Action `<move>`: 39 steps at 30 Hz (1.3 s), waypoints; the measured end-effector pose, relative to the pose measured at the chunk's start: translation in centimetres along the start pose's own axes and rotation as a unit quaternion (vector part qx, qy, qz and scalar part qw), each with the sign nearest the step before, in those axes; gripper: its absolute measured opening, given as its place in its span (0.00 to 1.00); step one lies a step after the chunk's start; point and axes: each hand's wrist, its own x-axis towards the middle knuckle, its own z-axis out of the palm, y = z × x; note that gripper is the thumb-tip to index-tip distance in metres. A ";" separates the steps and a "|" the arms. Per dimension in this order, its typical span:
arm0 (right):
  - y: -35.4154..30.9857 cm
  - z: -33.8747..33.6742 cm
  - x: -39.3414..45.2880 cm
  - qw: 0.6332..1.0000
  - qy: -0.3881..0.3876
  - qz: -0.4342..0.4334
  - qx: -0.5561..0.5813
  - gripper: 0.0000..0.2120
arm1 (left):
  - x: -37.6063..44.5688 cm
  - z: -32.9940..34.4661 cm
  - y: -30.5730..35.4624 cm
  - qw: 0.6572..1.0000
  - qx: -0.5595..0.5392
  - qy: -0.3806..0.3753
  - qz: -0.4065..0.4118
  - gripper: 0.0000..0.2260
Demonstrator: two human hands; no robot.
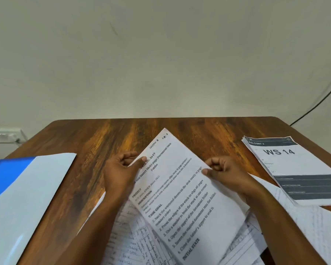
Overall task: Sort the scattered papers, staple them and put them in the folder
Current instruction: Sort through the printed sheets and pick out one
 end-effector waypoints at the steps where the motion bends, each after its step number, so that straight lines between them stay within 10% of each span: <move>1: 0.2 -0.3 0.2 1.000 0.019 -0.003 0.010 0.03 | 0.0 0.0 0.0 1.000 -0.017 0.004 -0.011 0.15; 9: 1.3 -1.6 1.3 0.989 0.115 -0.016 0.090 0.05 | -1.2 1.6 0.7 0.968 -0.220 -0.044 -0.108 0.37; 17: 2.0 -3.1 1.9 0.951 0.249 -0.005 0.186 0.03 | -3.9 3.7 1.6 0.943 -0.089 -0.295 -0.126 0.11; 27: 2.7 -6.3 1.4 0.952 0.199 0.084 0.216 0.11 | -1.5 7.5 2.1 0.975 -0.053 -0.193 -0.096 0.04; 39: 5.3 -7.9 2.6 0.874 0.425 0.076 0.221 0.09 | 1.6 17.5 1.5 0.983 -0.056 -0.121 -0.129 0.02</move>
